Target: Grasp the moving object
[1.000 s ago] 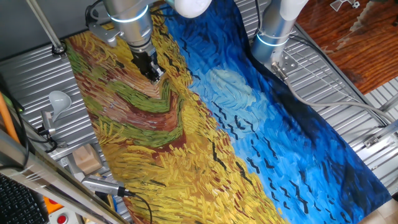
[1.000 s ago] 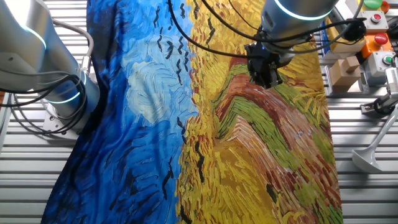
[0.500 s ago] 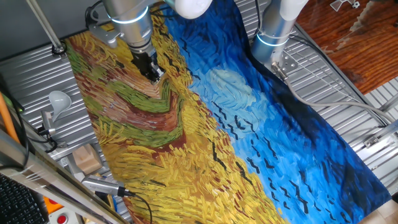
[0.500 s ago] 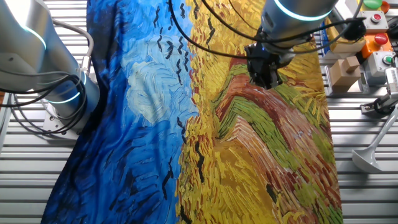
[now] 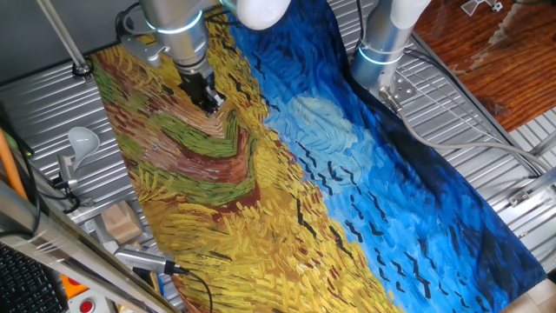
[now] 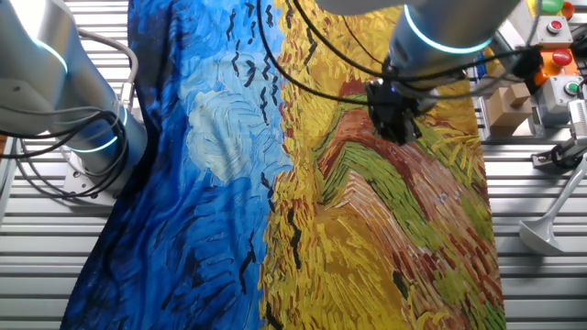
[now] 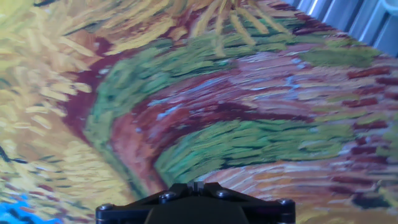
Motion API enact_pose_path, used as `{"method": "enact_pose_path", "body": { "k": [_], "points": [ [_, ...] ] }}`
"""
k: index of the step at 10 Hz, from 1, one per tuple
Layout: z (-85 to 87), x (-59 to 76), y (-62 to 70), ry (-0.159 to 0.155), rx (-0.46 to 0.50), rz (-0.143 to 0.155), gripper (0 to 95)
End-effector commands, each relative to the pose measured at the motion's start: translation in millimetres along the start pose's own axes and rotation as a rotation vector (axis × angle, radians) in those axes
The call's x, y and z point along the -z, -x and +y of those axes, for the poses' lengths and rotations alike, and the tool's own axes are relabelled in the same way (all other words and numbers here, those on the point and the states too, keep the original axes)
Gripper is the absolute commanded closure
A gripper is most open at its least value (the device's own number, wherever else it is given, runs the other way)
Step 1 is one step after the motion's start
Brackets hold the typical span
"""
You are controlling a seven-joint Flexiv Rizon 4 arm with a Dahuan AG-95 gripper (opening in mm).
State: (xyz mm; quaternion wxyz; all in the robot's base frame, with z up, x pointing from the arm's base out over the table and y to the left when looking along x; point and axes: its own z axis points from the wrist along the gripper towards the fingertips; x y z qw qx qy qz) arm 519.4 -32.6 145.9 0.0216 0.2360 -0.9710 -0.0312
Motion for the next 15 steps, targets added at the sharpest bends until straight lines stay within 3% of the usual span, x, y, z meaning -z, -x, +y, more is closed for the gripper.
{"method": "enact_pose_path", "body": {
  "k": [1,6,11,15],
  "points": [
    [-15.3,-2.8,5.1,0.004,0.026,0.0,95.0],
    [-31.5,-8.7,16.3,0.003,0.052,-0.001,95.0],
    [-42.9,-26.1,31.1,0.001,0.056,-0.005,95.0],
    [-49.2,-38.0,33.7,-0.002,0.054,-0.01,95.0]
  ]
}}
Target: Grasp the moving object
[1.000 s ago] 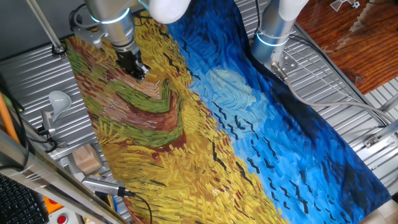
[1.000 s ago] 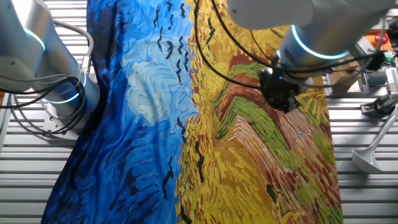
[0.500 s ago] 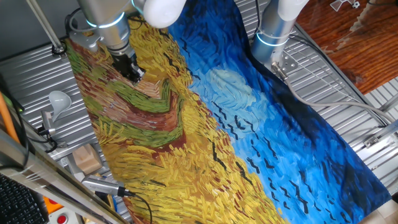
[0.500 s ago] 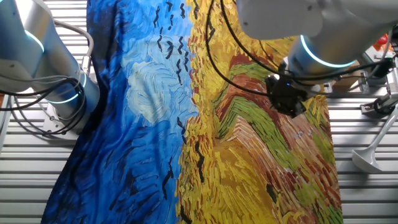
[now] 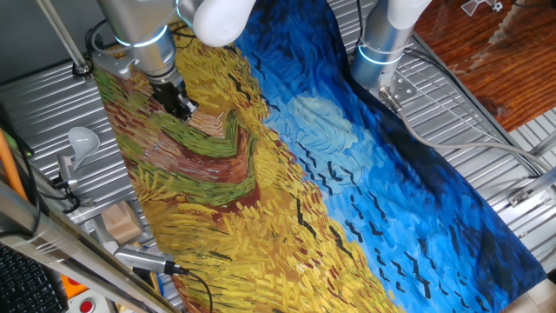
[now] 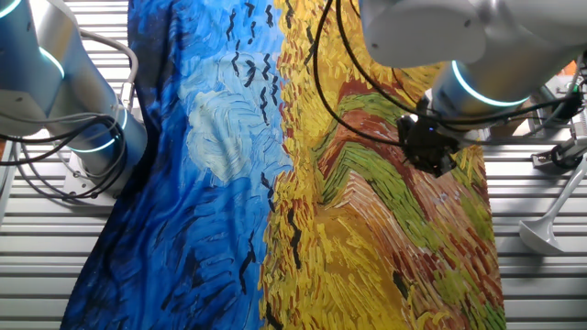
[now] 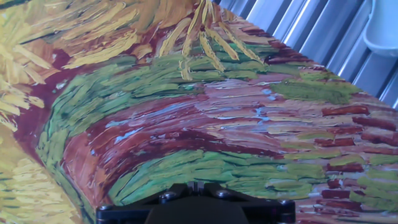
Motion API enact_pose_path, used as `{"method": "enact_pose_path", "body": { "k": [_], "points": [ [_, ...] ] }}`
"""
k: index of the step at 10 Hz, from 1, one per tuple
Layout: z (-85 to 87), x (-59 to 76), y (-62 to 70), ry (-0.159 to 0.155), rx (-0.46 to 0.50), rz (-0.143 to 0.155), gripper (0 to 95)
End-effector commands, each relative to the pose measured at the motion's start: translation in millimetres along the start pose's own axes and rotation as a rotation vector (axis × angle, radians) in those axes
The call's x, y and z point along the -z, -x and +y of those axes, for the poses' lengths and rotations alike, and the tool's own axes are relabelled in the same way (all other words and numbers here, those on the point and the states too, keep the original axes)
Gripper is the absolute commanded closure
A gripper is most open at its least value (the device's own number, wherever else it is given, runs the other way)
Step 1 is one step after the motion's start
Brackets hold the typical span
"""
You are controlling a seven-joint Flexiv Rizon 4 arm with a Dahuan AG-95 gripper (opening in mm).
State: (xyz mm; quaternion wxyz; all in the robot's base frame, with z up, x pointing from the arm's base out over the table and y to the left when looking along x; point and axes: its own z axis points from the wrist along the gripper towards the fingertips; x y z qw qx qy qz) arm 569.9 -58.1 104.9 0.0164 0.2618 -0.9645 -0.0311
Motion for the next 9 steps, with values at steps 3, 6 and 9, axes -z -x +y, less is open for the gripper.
{"method": "enact_pose_path", "body": {
  "k": [3,6,9],
  "points": [
    [-4.6,-8.6,-2.4,0.002,0.005,-0.009,95.0],
    [-10.3,-9.4,-6.8,0.0,0.021,-0.007,95.0],
    [-18.5,-5.8,-15.6,-0.001,0.036,-0.005,95.0]
  ]
}}
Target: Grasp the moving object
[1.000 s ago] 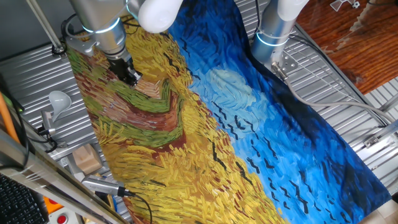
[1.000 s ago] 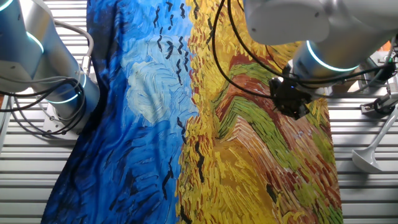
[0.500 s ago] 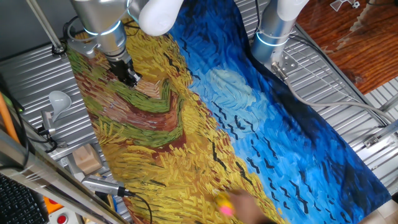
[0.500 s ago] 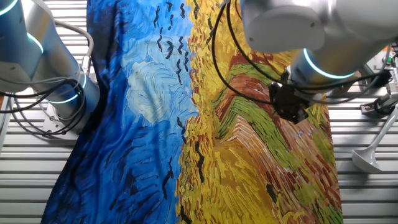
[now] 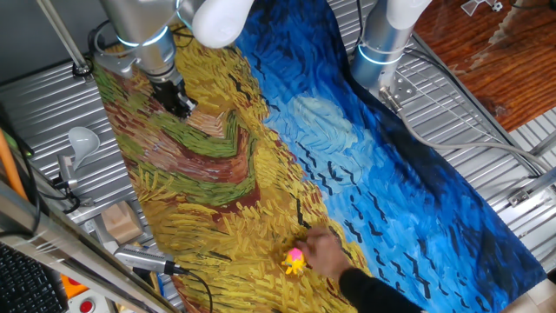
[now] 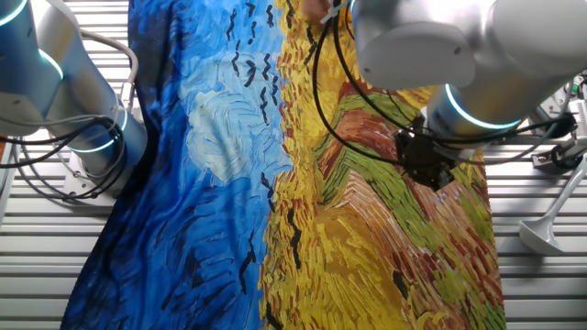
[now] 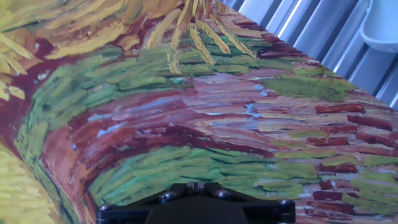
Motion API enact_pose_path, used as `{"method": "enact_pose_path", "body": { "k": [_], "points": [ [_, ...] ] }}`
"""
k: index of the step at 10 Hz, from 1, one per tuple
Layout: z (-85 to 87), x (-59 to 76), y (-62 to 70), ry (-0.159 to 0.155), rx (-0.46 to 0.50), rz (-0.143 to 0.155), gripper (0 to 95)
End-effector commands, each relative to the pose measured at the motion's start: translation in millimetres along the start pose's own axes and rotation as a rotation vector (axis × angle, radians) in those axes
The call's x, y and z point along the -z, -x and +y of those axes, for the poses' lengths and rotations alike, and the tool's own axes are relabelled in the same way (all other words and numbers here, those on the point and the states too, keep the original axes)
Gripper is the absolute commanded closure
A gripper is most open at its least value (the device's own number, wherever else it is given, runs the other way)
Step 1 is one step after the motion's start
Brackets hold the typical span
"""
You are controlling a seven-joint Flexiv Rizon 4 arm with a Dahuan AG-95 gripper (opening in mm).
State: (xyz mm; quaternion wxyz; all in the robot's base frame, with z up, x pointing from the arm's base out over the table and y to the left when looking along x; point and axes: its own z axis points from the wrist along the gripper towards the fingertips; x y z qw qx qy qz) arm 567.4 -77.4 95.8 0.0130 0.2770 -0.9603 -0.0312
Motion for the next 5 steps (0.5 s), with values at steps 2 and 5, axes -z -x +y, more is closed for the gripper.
{"method": "enact_pose_path", "body": {
  "k": [2,5],
  "points": [
    [-3.0,2.9,-4.5,0.0,0.001,0.002,95.0],
    [-1.4,3.2,-4.8,0.007,-0.017,0.0,95.0]
  ]
}}
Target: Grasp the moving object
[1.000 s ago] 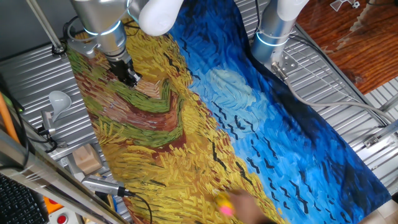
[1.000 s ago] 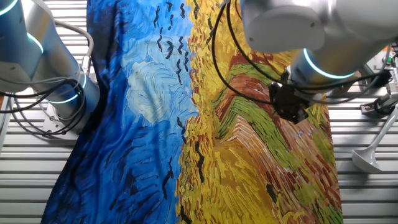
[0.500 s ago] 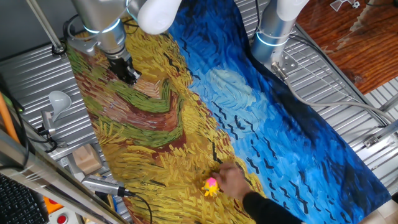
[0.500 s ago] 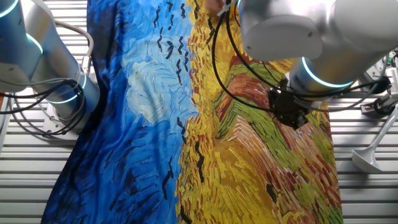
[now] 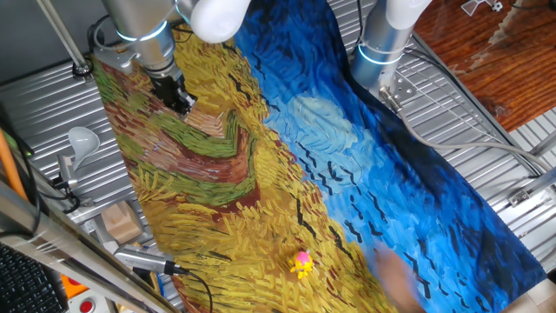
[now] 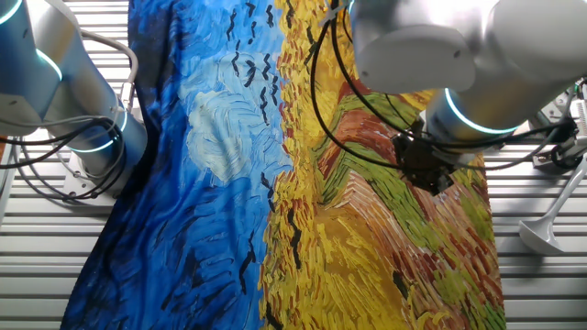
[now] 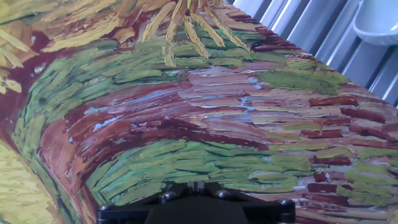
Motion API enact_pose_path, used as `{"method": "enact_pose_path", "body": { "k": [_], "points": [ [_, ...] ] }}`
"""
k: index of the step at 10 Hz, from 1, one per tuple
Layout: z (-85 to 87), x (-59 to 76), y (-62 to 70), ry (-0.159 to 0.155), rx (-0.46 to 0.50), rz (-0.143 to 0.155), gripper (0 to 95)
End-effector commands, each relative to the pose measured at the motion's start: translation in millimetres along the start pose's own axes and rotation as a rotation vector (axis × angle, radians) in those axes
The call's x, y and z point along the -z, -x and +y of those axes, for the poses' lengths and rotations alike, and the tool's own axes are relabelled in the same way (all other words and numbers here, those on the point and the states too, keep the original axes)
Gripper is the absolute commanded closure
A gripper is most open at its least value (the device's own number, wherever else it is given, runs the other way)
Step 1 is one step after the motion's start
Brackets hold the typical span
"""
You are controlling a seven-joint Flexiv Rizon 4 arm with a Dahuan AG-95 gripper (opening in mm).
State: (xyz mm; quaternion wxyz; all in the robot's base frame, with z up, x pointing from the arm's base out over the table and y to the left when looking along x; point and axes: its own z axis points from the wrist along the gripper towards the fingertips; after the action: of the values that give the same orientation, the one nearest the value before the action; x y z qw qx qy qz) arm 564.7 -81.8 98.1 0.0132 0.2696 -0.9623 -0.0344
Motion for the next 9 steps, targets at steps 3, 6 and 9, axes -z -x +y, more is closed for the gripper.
{"method": "enact_pose_path", "body": {
  "k": [3,6,9],
  "points": [
    [19.1,7.7,7.8,0.007,-0.044,-0.001,95.0],
    [50.6,18.9,18.3,0.006,-0.095,0.009,95.0],
    [69.1,21.6,22.2,0.008,-0.125,0.009,95.0]
  ]
}}
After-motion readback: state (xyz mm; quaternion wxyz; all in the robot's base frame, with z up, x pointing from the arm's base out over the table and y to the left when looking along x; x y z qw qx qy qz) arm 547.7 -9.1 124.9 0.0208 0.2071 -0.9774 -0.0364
